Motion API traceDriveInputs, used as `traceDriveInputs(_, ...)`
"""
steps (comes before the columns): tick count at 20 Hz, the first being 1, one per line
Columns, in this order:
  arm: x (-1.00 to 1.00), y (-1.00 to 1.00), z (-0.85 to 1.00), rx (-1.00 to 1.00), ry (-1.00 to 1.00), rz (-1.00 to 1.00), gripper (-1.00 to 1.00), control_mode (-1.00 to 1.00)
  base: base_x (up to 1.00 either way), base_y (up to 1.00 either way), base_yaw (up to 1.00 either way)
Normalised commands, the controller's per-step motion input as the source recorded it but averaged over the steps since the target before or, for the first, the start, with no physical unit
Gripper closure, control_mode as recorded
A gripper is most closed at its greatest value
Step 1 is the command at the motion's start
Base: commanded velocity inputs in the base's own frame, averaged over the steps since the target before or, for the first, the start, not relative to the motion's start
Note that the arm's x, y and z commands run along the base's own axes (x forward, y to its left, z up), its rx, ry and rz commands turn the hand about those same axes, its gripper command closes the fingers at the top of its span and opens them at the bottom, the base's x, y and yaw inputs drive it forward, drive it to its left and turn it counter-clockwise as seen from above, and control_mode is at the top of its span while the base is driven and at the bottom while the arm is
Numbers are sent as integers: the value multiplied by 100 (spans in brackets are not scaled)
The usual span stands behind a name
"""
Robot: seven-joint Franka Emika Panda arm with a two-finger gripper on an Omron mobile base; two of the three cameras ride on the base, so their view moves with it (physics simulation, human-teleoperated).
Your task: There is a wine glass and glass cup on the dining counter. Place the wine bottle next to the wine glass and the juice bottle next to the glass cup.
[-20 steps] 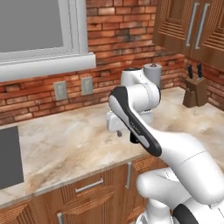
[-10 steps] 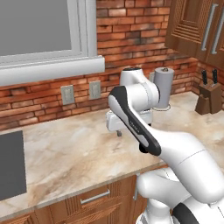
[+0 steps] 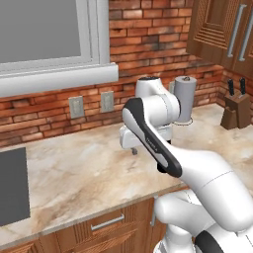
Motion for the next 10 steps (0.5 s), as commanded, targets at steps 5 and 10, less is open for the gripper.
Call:
traceDriveInputs(5, 0, 0, 0, 0, 0, 0, -100, 100, 0, 0, 0)
traceDriveInputs(10, 0, 0, 0, 0, 0, 0, -100, 100, 0, 0, 0)
